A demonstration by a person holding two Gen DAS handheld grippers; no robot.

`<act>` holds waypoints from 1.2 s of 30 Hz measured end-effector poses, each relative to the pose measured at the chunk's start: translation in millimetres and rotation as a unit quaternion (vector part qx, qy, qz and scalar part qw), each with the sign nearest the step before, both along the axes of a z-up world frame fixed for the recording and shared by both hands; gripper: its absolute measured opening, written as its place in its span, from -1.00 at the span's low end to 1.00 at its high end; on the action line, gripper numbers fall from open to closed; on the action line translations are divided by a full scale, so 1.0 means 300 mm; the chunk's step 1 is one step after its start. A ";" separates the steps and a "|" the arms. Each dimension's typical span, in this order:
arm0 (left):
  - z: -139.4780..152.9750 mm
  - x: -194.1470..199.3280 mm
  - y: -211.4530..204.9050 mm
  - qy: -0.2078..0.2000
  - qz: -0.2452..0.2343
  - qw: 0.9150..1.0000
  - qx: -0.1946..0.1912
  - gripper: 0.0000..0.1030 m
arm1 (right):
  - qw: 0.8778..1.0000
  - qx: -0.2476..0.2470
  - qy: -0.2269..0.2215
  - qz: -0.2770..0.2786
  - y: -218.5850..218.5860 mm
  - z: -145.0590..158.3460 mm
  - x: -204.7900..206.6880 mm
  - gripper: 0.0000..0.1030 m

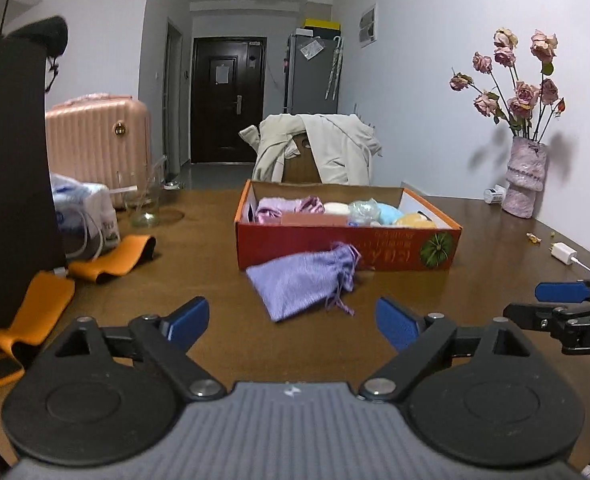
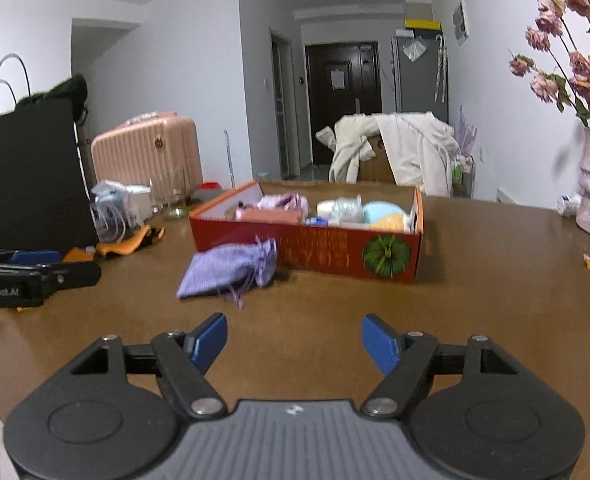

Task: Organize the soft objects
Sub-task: 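Move both grippers to the lavender drawstring pouch and close on it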

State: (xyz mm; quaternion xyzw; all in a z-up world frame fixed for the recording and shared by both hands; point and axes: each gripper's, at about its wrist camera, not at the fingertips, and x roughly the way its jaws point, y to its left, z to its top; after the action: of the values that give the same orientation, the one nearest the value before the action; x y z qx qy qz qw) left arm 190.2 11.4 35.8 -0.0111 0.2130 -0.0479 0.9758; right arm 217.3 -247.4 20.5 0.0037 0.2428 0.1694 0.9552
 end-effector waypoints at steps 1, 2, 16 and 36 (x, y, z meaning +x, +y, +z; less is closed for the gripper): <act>-0.013 -0.002 0.005 0.003 0.001 1.000 -0.003 0.80 | 1.000 -0.006 0.002 -0.002 0.007 -0.006 -0.007 0.43; -0.028 0.000 0.009 0.008 0.000 1.000 -0.005 0.80 | 1.000 -0.010 0.002 -0.005 0.016 -0.012 -0.010 0.43; -0.110 0.242 0.098 0.031 -0.016 0.999 -0.029 0.77 | 1.000 0.016 0.019 -0.008 0.139 -0.042 0.150 0.43; -0.244 0.581 0.114 0.109 -0.092 0.989 -0.021 -0.25 | 0.989 0.108 0.096 0.010 0.314 -0.200 0.732 0.00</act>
State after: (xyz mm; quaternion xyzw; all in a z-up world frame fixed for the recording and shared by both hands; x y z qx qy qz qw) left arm 364.4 45.5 -37.4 -0.0169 0.3175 -0.1407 0.9376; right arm 437.0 -153.2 -39.4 0.1208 0.3133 0.2031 0.9198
